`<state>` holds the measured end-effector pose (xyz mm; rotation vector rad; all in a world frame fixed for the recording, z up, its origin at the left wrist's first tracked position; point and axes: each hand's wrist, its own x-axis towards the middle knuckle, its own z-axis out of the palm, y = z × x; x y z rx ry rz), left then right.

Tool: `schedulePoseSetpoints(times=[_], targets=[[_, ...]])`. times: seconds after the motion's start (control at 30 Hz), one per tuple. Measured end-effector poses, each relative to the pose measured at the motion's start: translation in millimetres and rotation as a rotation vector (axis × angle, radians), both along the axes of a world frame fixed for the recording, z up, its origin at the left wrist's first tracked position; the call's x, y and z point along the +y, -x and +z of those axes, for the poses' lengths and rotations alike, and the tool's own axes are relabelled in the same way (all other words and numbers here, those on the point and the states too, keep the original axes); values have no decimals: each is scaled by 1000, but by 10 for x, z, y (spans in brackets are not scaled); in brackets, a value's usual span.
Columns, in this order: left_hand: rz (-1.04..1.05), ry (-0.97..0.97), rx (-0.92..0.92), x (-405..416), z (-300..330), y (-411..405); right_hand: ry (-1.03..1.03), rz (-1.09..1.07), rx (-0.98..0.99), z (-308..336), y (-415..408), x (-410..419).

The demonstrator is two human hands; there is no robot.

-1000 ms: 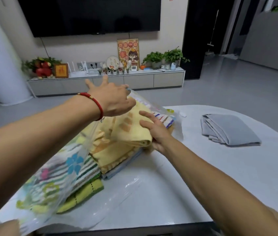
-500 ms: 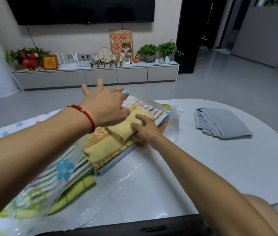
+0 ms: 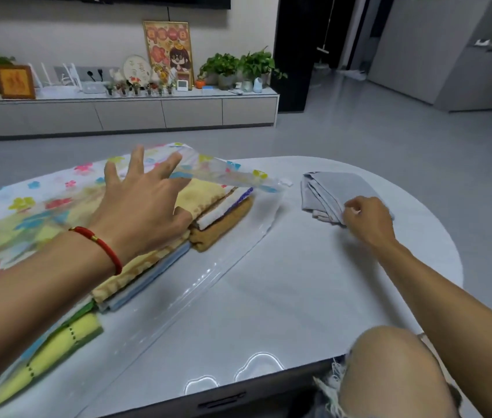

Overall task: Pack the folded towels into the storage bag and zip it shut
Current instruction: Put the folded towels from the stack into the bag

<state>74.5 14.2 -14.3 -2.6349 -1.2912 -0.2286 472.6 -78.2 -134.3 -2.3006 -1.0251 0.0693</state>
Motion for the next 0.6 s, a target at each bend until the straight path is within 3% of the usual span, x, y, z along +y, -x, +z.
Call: schedulePoseSetpoints(times=[0.1, 0.3, 0.43, 0.6], targets=[[28, 15, -40, -16, -50, -24, 113, -108, -41, -152, -386, 170], [30, 26, -105, -21, -143, -47, 307, -283, 81, -330, -765, 511], [29, 23, -84, 15, -172, -69, 286, -242, 94, -272, -775, 544], [59, 0, -28, -27, -158, -29, 277, -130, 384, -67, -647, 189]])
